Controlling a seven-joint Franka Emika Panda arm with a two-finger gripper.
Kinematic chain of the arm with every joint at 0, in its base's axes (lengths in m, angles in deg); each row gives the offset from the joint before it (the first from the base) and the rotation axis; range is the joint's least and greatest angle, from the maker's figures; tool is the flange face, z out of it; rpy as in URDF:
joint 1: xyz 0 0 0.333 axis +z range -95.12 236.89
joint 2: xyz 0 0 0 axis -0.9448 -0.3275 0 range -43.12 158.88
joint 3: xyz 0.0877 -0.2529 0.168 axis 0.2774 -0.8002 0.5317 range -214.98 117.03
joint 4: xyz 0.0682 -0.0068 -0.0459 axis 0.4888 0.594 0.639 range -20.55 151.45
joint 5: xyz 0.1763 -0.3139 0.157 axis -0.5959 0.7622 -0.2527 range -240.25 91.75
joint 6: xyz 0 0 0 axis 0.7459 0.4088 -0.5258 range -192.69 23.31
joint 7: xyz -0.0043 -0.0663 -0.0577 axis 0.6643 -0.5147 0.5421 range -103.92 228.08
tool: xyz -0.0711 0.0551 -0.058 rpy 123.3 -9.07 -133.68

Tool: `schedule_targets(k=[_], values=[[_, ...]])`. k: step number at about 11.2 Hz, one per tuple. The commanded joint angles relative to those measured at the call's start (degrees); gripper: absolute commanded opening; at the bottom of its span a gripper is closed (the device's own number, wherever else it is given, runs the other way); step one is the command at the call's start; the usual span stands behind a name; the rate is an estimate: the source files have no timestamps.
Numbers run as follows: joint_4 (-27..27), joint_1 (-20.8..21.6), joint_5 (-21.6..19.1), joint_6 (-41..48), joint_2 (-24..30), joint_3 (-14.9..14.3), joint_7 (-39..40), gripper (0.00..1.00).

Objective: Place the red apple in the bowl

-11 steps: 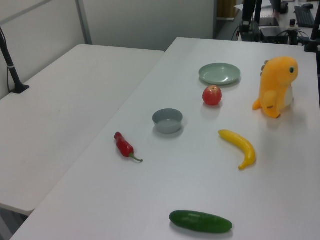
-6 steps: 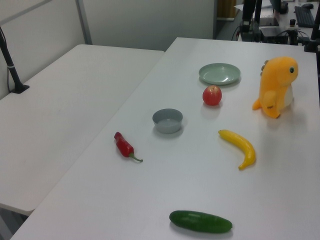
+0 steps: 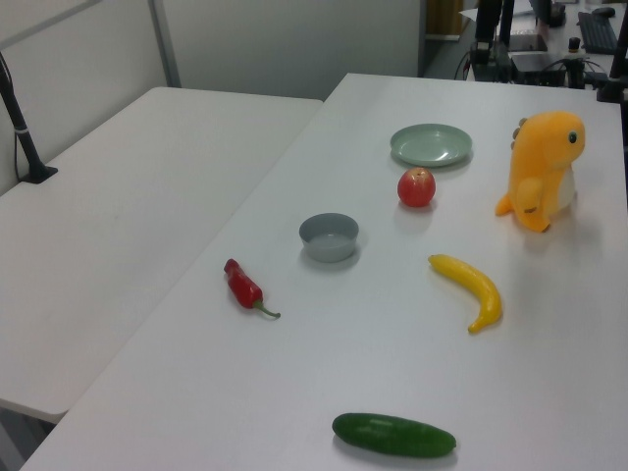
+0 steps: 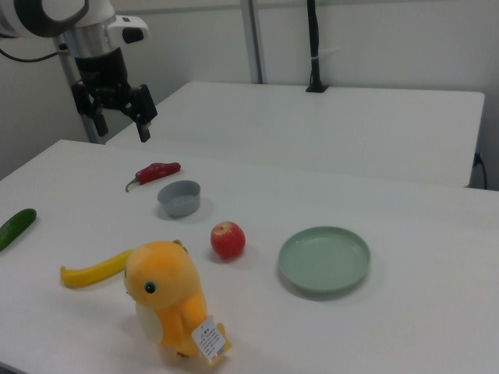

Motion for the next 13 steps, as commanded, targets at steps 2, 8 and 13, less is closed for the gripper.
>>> schedule_targets(k=[2,8,13], values=[[1.1,-0.4,0.1,-0.7,0.4,0.3,0.3,1.00],[-3.2,-3.8,0.9,-1.4,-3.3,0.0,2.6,1.00],[-4.9,-9.4,1.1,-7.5,-9.0,-0.5,12.7,1.00]])
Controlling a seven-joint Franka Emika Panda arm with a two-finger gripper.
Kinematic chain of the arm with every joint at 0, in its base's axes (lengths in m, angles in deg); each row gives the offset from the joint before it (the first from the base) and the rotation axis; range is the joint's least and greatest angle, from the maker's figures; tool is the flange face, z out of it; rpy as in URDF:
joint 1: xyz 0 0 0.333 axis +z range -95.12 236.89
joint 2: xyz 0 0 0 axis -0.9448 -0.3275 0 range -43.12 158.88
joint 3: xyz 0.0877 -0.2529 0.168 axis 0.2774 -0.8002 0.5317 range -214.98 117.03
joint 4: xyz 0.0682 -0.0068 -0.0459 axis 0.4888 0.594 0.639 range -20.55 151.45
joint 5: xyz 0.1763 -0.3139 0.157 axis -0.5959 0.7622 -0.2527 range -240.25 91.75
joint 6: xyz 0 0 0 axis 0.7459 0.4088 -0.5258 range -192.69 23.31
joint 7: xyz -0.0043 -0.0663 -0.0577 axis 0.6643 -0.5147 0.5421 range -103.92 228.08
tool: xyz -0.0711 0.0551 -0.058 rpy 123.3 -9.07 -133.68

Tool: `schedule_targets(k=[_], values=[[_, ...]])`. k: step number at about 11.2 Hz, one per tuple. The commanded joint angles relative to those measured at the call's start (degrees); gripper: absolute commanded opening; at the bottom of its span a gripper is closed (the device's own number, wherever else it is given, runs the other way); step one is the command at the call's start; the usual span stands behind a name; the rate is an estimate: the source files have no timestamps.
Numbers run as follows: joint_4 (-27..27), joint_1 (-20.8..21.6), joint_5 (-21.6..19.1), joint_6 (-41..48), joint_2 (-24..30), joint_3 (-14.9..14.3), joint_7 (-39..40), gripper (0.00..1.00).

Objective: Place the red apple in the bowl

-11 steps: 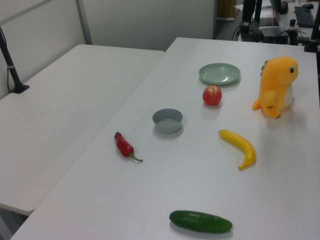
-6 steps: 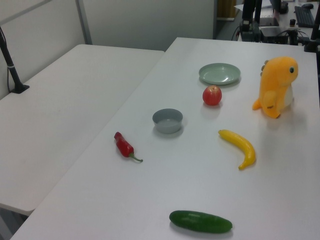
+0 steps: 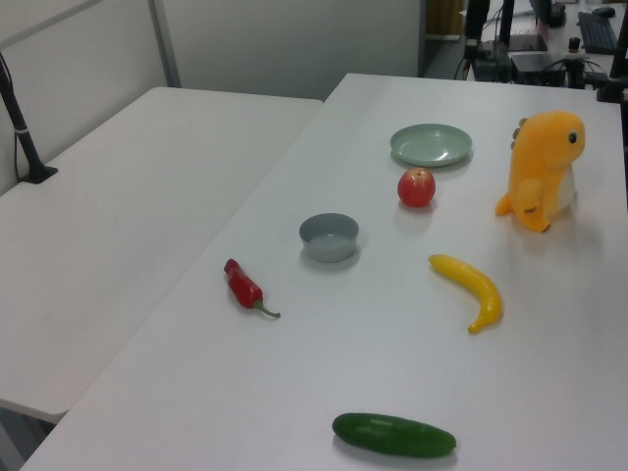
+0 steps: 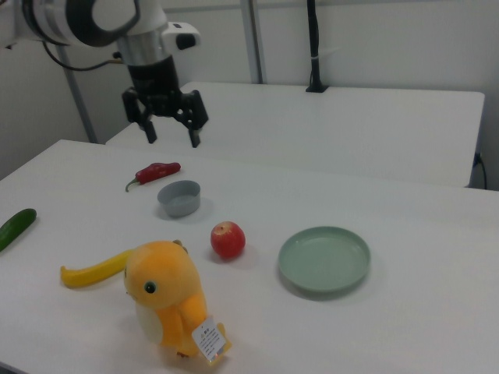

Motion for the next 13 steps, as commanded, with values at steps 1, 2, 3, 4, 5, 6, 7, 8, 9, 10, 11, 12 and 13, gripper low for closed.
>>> schedule_targets(k=[1,2,3,4,5,6,7,8,9,10,11,12,13], values=[[0.6,-2.1,0.6,-6.1,-3.1,-0.2,4.9,1.00],[2.4,-2.2,0.6,-7.6,-3.6,-0.2,6.3,1.00],[4.0,-2.9,0.5,-10.5,-4.4,-0.2,6.4,1.00],[5.2,-3.0,0.5,-12.1,-5.4,-0.2,6.4,1.00],[6.2,-3.0,0.5,-13.4,-6.8,-0.2,6.4,1.00],[6.5,-3.0,0.6,-14.5,-8.3,-0.2,6.4,1.00],[7.2,-2.9,0.6,-15.9,-9.2,-0.2,6.4,1.00],[8.7,-2.8,0.6,-18.7,-10.3,-0.2,5.8,1.00],[10.9,-2.6,0.6,-21.2,-10.7,-0.2,5.7,1.00],[12.5,-2.5,0.6,-23.3,-11.1,0.0,5.6,1.00],[13.4,-2.1,0.5,-24.8,-12.2,0.1,5.5,1.00],[13.4,-1.6,0.5,-26.2,-13.2,0.1,5.5,1.00],[13.4,-1.3,0.2,-27.9,-14.5,0.1,5.2,1.00]])
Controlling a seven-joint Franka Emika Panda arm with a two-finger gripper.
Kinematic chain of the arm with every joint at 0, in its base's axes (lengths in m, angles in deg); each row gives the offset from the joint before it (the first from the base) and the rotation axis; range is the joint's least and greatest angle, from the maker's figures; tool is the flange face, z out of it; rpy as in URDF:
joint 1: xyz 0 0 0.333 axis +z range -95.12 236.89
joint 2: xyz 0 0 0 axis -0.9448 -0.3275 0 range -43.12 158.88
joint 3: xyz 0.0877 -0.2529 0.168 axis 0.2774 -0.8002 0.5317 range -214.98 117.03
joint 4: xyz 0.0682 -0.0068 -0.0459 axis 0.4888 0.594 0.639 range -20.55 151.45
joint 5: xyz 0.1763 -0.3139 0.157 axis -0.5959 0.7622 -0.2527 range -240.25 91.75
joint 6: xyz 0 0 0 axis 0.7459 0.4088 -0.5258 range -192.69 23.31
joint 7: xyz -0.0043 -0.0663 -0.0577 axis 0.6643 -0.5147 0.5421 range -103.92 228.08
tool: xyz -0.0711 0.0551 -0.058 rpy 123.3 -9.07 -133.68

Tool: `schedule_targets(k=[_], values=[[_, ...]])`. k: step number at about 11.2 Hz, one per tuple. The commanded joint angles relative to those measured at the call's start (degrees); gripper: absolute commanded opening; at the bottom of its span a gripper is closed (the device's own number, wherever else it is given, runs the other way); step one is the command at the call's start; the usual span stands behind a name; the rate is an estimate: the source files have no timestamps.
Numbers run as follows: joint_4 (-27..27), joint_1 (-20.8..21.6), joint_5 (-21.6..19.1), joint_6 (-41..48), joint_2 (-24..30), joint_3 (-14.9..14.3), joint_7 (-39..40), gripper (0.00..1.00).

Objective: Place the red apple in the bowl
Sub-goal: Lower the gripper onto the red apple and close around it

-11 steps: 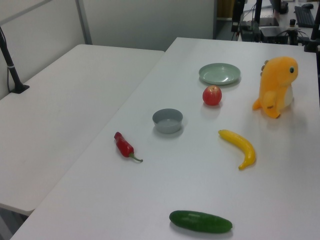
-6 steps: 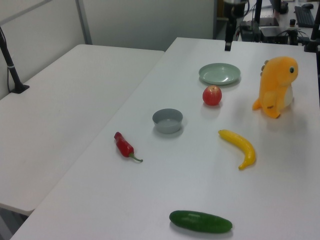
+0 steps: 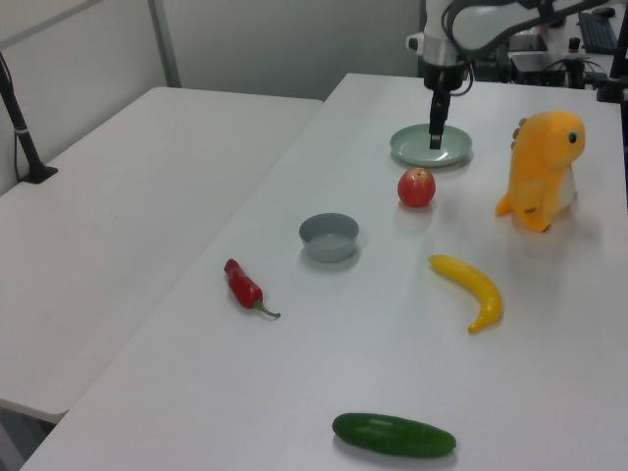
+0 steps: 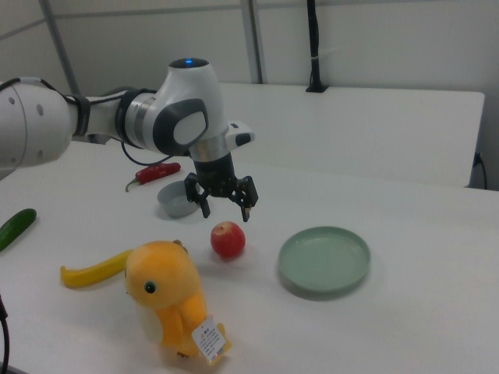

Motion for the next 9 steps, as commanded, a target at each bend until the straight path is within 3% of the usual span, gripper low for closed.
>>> schedule_targets(k=[1,4,9], values=[[2.0,1.6,0.1,-5.6,-2.0,0.0,-0.9,1.00],[3.4,2.1,0.0,-11.5,-3.8,1.3,-5.5,1.00],[3.8,3.4,0.7,-16.0,-7.1,1.7,-5.8,1.00]])
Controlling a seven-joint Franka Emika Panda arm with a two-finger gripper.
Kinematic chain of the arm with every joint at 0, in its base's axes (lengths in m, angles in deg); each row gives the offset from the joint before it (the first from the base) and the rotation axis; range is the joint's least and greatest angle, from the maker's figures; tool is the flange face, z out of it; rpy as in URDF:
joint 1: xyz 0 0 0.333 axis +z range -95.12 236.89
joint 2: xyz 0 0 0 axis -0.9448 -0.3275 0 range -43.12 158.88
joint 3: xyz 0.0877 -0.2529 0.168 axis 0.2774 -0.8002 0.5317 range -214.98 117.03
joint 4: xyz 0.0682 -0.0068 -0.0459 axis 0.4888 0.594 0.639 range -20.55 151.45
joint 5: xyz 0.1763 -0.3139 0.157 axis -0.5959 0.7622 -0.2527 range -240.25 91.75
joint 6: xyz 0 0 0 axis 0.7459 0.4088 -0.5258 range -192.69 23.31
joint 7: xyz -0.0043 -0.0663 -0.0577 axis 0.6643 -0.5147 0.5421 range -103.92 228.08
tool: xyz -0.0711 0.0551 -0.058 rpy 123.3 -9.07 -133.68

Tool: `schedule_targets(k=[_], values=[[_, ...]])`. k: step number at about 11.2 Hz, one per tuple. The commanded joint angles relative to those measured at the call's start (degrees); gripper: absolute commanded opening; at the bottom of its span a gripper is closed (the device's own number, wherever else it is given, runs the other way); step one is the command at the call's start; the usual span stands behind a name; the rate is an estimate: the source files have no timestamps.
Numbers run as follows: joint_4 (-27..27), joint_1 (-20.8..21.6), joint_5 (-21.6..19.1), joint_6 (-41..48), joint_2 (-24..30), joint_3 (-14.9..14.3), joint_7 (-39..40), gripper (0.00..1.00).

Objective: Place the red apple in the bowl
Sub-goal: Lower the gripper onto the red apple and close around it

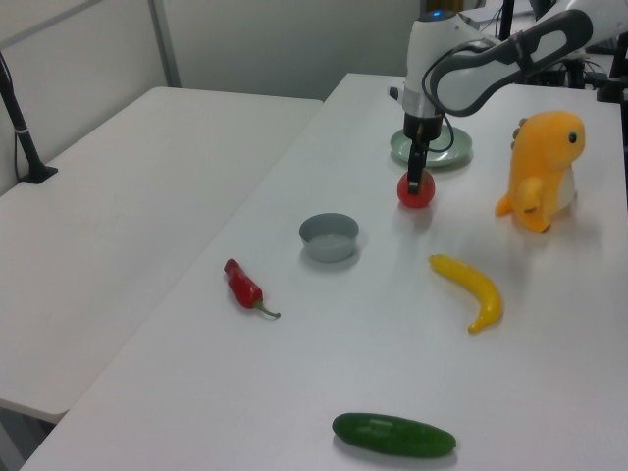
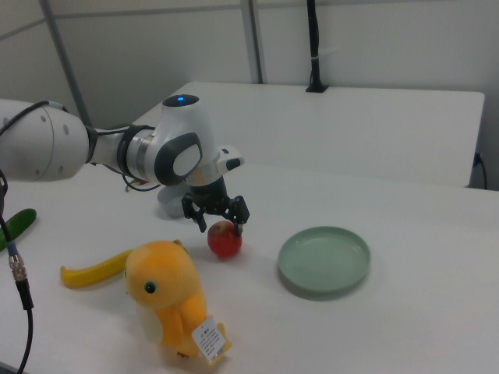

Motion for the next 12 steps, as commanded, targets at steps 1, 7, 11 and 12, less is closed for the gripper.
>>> schedule_targets(k=[1,7,11,12], values=[[1.6,0.7,2.1,-4.3,-0.5,-0.4,-1.2,1.00],[2.9,0.6,6.0,-3.6,-0.3,-0.4,-0.4,0.16],[2.6,0.2,6.0,-3.3,1.4,-0.3,-0.3,0.06],[2.4,0.2,5.9,-2.9,2.4,-0.3,-0.9,0.06]])
